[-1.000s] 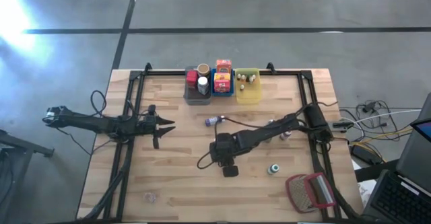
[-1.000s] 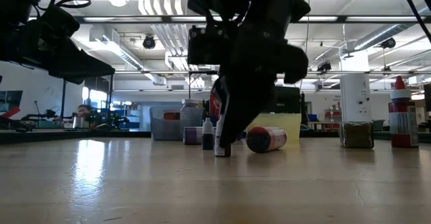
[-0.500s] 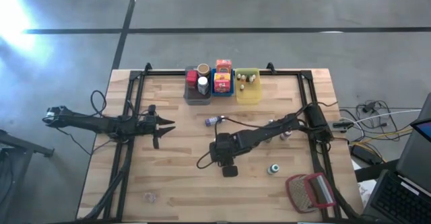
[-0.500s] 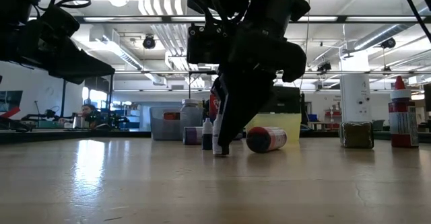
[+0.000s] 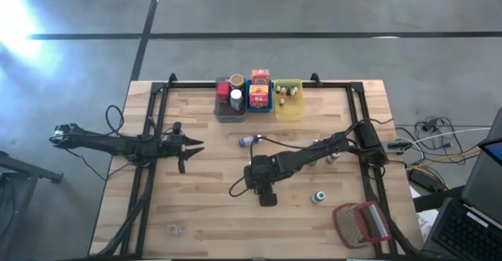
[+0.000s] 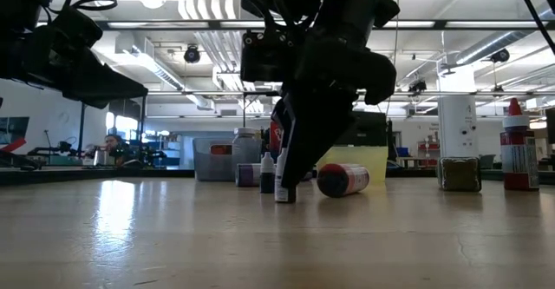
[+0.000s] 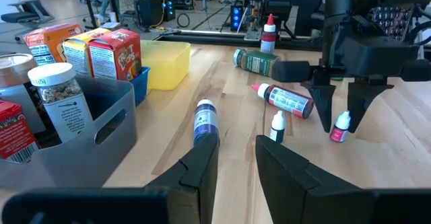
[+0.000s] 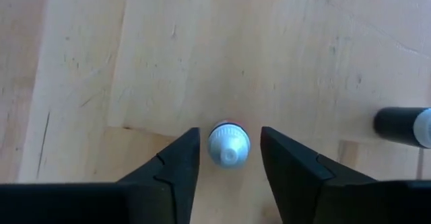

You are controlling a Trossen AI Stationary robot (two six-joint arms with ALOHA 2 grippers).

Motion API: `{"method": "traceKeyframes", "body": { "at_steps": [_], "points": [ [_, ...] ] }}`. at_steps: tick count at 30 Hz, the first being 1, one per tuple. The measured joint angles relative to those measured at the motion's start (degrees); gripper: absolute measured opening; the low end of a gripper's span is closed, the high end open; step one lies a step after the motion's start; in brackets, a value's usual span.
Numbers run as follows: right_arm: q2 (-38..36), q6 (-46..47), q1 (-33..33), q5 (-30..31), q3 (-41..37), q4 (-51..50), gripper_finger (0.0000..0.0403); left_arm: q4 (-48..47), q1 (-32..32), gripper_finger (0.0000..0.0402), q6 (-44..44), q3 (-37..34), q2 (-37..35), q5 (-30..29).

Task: Pick & Place Kitchen Items
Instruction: Put the small pink food coloring bottle into the yellow bin

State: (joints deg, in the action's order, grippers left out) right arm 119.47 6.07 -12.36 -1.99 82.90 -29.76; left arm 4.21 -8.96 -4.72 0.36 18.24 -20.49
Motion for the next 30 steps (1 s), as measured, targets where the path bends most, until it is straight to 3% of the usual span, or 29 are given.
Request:
{"method": "traceKeyframes", "body": {
  "at_steps": [10,23,30],
  "points": [
    [-0.24,-0.01,0.00,-0.14,3.31,-5.01,0.0126,-0.02,-0.01,0.0108,0.00,0.00,0.00,0.00],
    [-0.25,-0.05,0.00,-0.07,5.00,-7.37,0.0156,-0.02,0.01,0.0108,0.01,0.00,0.00,0.00],
    [-0.25,-0.70,0.00,-0.01,5.00,-7.30,0.0123,-0.02,0.01,0.0108,0.01,0.00,0.00,0.00]
  ]
}}
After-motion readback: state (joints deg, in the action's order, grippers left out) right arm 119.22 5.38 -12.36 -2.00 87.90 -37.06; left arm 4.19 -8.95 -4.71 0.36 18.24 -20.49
